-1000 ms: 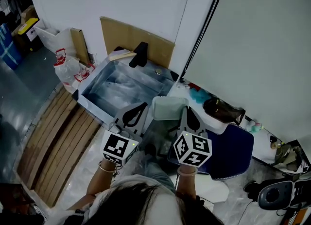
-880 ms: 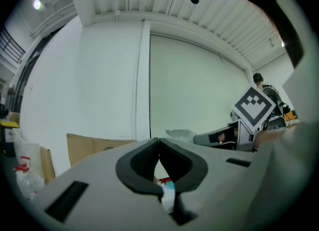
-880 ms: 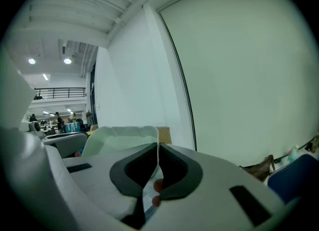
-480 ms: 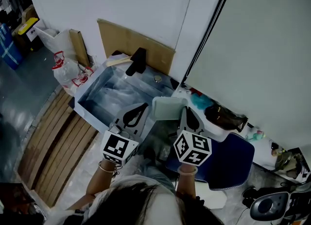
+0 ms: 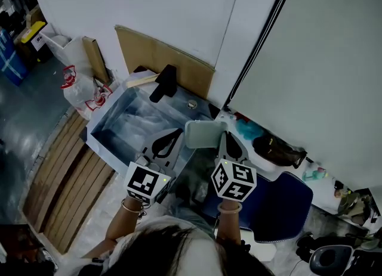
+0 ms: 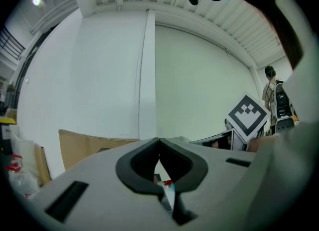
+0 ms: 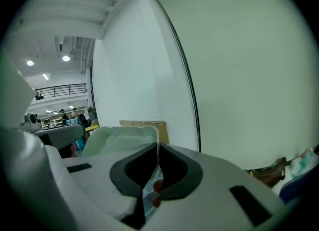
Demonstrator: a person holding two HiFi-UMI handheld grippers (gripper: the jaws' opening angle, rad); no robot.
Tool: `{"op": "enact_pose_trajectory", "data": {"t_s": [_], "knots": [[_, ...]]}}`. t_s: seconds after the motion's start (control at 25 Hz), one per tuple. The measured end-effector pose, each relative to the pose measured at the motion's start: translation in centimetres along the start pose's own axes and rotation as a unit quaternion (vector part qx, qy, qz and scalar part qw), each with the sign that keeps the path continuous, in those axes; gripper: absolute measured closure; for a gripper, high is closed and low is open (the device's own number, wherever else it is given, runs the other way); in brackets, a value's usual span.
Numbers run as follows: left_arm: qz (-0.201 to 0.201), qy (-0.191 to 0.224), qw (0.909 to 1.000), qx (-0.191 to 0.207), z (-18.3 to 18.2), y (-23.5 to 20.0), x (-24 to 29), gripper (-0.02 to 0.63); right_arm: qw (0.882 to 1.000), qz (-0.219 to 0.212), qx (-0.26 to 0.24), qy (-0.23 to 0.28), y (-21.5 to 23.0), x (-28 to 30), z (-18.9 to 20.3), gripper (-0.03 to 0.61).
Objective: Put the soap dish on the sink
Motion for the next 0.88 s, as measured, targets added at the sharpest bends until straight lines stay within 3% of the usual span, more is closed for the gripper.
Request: {"op": "enact_pose_trajectory", "data": {"t_s": [0.72,0.88], "knots": [[-0.019,-0.027,0.9992,-0.021,3.7,-3.4,5.1,0.606,0.998,-0.015,-0.027,-0.060,2.4,9.5,3.9,0.549],[-0.033,-0.045,0.9975,-0.043,4.9,-3.8,6.0,0.606,0.996,-0.018,-0.032,-0.077,3.2,11.3,5.4,0.549]]}}
Point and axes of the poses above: the fingertips, and each gripper's own axes: x forward along the fingers, y to its right, z out of its underside, the point moved 1 cm from there along -x, backward along the fingers, and after that the axes turned 9 degrees about y, right-handed, at the moved point
